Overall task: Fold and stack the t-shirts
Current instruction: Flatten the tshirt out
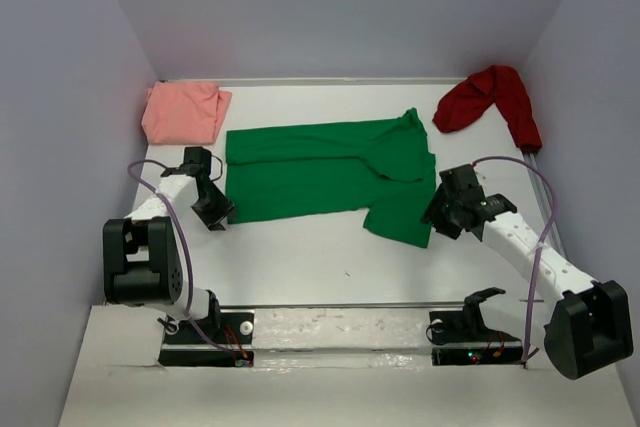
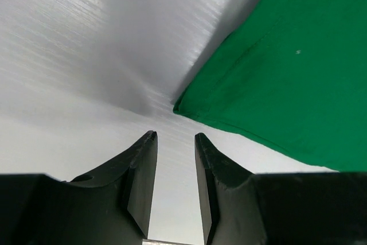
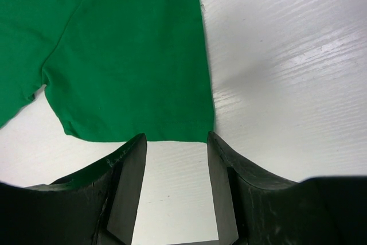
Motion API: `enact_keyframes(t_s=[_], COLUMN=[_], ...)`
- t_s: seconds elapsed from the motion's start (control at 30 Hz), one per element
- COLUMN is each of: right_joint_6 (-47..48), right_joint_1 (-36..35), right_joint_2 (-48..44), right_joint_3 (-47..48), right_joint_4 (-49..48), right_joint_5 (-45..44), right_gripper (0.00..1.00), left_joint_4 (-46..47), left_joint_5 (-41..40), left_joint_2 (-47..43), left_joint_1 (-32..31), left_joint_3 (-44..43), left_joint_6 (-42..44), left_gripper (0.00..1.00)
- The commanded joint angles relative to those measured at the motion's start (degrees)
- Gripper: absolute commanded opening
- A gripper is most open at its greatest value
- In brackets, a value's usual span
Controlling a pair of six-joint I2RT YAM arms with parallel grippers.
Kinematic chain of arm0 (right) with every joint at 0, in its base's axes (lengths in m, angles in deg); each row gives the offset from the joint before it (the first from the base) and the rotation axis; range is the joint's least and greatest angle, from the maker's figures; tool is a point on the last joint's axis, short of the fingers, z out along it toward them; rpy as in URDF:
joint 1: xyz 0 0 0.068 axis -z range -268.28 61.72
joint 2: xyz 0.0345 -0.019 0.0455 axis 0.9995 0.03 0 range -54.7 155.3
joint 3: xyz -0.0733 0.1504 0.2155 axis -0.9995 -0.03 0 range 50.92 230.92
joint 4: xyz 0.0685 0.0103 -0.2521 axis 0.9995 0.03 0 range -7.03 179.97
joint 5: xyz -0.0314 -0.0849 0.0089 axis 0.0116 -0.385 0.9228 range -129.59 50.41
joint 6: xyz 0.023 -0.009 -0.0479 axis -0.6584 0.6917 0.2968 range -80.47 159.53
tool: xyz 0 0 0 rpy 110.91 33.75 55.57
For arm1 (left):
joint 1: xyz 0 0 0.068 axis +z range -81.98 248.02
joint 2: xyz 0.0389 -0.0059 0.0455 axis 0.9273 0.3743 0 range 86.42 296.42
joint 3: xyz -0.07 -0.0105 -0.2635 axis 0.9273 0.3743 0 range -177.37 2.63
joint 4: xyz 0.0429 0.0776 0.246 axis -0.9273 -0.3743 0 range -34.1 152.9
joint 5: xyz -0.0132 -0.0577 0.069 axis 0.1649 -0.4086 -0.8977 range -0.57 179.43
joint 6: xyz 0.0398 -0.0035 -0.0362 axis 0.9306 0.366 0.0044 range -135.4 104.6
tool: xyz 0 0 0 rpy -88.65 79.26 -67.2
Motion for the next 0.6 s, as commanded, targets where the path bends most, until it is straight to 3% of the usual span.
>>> enact_keyframes(t_s=[0.0,0.3,0.57], right_joint_6=[0.6,0.3,0.7], right_joint_1=[-0.3,-0.3,-0.3], right_joint_2=[-2.4,-2.0,0.2], right_joint_3=[2.9,2.3,3.7], right_joint_4=[0.1,-0.3,3.7], right_joint_5=[-0.7,-0.6,-6.1], right_gripper=[0.52,0.52,0.52], left_joint_4=[-1.0,0.4,2.3], left_joint_5=[0.4,0.2,1.2], left_joint_2=[0.5,4.1,7.8], left_joint_1=[-0.1,-0.1,-0.1], left_joint_3=[0.1,-1.3,-1.5], left_joint_6=[-0.3,0.2,1.1], left_gripper=[0.42,0.42,0.42])
